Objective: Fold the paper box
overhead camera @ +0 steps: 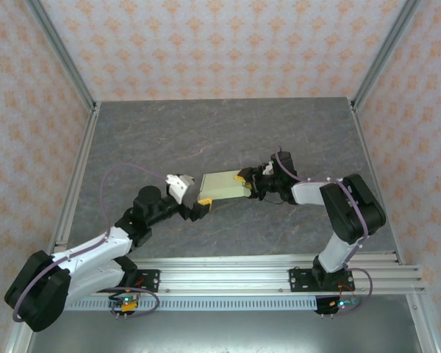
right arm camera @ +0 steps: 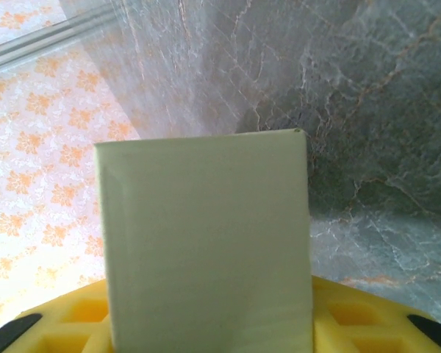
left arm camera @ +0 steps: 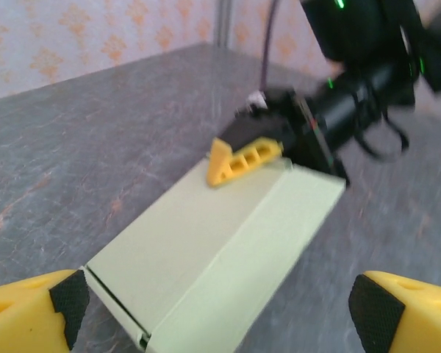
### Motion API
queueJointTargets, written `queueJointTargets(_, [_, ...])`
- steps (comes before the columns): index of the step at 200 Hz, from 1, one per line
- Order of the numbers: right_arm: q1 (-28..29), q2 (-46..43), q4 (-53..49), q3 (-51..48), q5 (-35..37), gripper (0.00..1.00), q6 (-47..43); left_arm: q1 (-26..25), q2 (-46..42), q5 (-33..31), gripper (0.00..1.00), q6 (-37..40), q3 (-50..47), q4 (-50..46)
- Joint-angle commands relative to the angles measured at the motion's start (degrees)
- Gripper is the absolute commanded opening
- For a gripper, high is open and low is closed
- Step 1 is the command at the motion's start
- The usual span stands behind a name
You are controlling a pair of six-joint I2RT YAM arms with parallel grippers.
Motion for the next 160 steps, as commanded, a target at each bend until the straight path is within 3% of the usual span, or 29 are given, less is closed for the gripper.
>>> queueJointTargets(1, [-0.42, -0.36, -7.40, 1.91, -3.42, 0.45, -1.20, -2.96, 0.11, 0.77, 0.94, 20.59, -1.31, -0.61])
queueJointTargets(38, [-1.00, -0.52, -10.49, 1.73, -4.47, 0.45, -1.66, -6.87, 0.09, -2.90, 0.92, 28.98, 0.07, -3.79])
queueJointTargets(63, [-1.03, -0.14, -10.61, 1.48, -5.49, 0.45, -0.57, -8.62, 6.36, -8.81, 0.83, 31.96, 4.22, -8.38])
queueJointTargets(83, [-1.04, -0.43, -7.08, 0.27, -5.67, 0.45, 2.18, -9.43, 11.62, -9.64, 0.82, 35.43, 6.82, -10.46])
queueJointTargets(121, [-1.02, -1.28, -5.97, -0.05, -5.07, 0.45, 4.42, -10.88, 17.04, -19.27, 0.81, 40.12, 9.97, -10.22])
queueJointTargets(139, [-1.02, -1.52, -6.01, 0.00, -5.12, 0.46, 5.39, -10.97, 19.86, -22.74, 0.68, 41.15, 13.07, -13.71])
queueJointTargets(160, [-1.06, -1.65, -5.93, -0.15, -5.34, 0.46, 6.03, -11.08, 22.83, -23.15, 0.66, 42.73, 13.76, -13.05])
